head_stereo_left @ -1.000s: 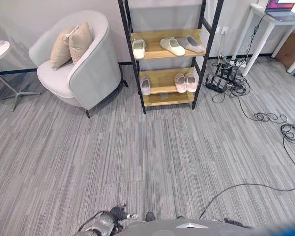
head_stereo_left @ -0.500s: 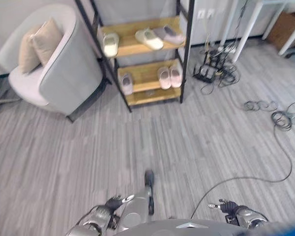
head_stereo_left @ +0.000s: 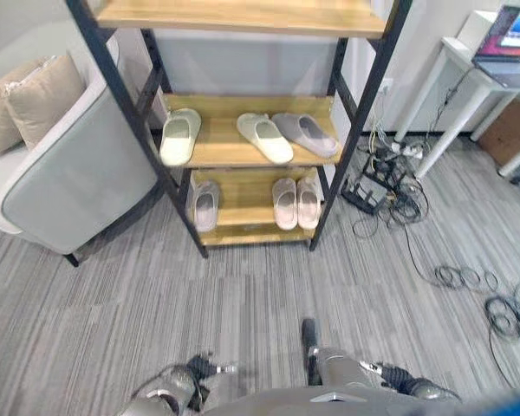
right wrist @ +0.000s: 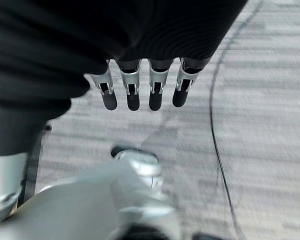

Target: Arrange the slippers neatly on the shoe rack.

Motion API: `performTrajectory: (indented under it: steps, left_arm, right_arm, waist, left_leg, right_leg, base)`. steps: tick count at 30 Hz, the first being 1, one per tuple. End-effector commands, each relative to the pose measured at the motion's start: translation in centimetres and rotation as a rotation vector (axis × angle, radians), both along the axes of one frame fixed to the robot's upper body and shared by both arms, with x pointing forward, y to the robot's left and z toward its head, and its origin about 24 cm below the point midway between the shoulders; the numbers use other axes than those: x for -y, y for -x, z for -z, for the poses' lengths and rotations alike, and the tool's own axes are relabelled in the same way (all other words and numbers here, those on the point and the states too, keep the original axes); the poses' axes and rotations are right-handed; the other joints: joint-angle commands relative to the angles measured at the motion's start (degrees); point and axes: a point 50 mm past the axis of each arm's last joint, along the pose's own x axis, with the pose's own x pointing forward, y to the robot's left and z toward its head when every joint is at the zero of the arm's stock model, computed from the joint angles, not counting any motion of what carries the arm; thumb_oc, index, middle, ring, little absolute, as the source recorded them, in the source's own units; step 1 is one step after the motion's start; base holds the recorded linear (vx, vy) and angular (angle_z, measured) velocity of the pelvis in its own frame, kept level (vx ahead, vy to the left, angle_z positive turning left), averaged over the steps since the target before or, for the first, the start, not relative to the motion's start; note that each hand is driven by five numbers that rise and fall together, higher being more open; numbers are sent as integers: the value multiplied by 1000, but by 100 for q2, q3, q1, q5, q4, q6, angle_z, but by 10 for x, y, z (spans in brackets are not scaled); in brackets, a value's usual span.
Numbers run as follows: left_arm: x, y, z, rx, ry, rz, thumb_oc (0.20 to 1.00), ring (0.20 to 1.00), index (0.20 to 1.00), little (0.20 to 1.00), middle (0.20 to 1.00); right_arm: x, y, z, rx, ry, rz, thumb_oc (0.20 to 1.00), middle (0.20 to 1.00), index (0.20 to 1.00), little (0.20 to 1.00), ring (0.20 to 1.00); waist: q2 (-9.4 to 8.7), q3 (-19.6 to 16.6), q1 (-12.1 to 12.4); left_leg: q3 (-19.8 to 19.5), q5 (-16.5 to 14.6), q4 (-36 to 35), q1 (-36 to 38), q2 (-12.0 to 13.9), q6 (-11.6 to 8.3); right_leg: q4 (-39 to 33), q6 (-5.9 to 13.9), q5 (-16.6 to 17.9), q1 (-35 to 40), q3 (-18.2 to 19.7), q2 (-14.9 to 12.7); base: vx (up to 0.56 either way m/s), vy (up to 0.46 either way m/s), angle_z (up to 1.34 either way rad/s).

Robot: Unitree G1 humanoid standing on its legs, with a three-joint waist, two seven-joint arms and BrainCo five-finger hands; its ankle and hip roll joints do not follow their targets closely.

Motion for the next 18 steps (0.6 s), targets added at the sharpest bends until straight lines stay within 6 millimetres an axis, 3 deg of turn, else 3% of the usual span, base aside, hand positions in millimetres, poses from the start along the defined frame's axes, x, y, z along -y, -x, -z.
performTrajectory:
  steps: [1, 3, 4, 7, 8, 9, 10, 11, 12, 15, 18]
  left_arm:
    - [-11, -5, -3, 13, -19, -16, 1000, 1000, 1000, 1000, 1000]
    - [-11, 5, -1, -4, -12, -48, 1000, 1000, 1000, 1000, 1000]
    - [-8, 3, -1, 3, -1, -51, 1000, 1000, 1000, 1000, 1000]
    - [-3, -6, -2, 28, 4, -32, 1000, 1000, 1000, 1000, 1000]
    - [0, -12, -3, 48, 5, -23, 1000, 1000, 1000, 1000, 1000]
    - [1, -14, -4, 56, 2, -15, 1000, 1000, 1000, 1000, 1000]
    - [0, -14, -4, 56, 2, -15, 1000, 1000, 1000, 1000, 1000]
    - [-5, -14, -5, 59, -24, -19, 1000, 1000, 1000, 1000, 1000]
    - [-7, -14, -5, 59, -31, -19, 1000, 1000, 1000, 1000, 1000]
    - [-9, -5, -3, 29, -44, -13, 1000, 1000, 1000, 1000, 1000]
    - [-10, -2, -2, 13, -57, 18, 1000, 1000, 1000, 1000, 1000]
  right_arm:
    - [10, 9, 0, -50, 35, -49, 1000, 1000, 1000, 1000, 1000]
    - [13, 11, -1, -52, 36, -49, 1000, 1000, 1000, 1000, 1000]
    - [14, 7, -2, -39, 44, -57, 1000, 1000, 1000, 1000, 1000]
    - [19, -8, -6, 8, 70, -85, 1000, 1000, 1000, 1000, 1000]
    - [21, -15, -8, 25, 83, -101, 1000, 1000, 1000, 1000, 1000]
    - [20, -18, -9, 32, 88, -120, 1000, 1000, 1000, 1000, 1000]
    - [19, -18, -9, 32, 88, -120, 1000, 1000, 1000, 1000, 1000]
    - [17, -25, -10, 61, 93, -145, 1000, 1000, 1000, 1000, 1000]
    - [16, -28, -11, 72, 93, -151, 1000, 1000, 1000, 1000, 1000]
    - [9, -34, -11, 98, 80, -169, 1000, 1000, 1000, 1000, 1000]
    - [-7, -45, -12, 146, 49, -203, 1000, 1000, 1000, 1000, 1000]
  waist:
    - [-155, -31, 42]
    - [-145, -113, 112]
    - [-176, -88, 154]
    - [-291, 78, 228]
    - [-338, 165, 277]
    - [-423, 174, 330]
    - [-425, 180, 333]
    - [-501, 179, 414]
    - [-504, 180, 439]
    - [-427, 56, 436]
    - [-406, -65, 446]
  left_leg:
    - [-533, 536, -491, -1120, -687, 458]
    - [-603, 568, -434, -1105, -626, 369]
    - [-633, 622, -37, -1309, -598, 208]
    - [-270, 787, 1047, -1962, -512, 12]
    - [48, 830, 1176, -2209, -326, 21]
    - [136, 731, 862, -2259, -117, 33]
    - [139, 732, 855, -2246, -118, 33]
    - [-153, 1135, 288, -2355, 290, -90]
    - [-281, 1296, 134, -2423, 386, -130]
    - [-256, 1423, -391, -2212, 514, -204]
    - [-166, 1298, -563, -1936, 324, -163]
  right_leg:
    - [-429, 813, -400, 1026, 76, -453]
    - [-535, 750, -456, 1201, -79, -430]
    - [-629, 669, -565, 1356, -257, -431]
    - [-682, 530, -710, 1582, -622, -531]
    - [-691, 485, -821, 1699, -811, -549]
    - [-683, 509, -866, 1772, -867, -607]
    - [-683, 510, -869, 1780, -865, -608]
    - [-661, 557, -947, 1825, -805, -638]
    - [-689, 579, -970, 1874, -782, -639]
    - [-762, 660, -1005, 2039, -730, -700]
    - [-778, 823, -810, 2086, -567, -947]
  base:
    - [272, -259, 15]
    - [177, -201, 57]
    - [60, -190, 44]
    - [-8, -116, 79]
    - [65, -29, 90]
    - [73, 8, 81]
    - [176, 112, 81]
    - [157, 140, 66]
    - [191, 180, -4]
    - [225, 266, -54]
    - [251, 364, -45]
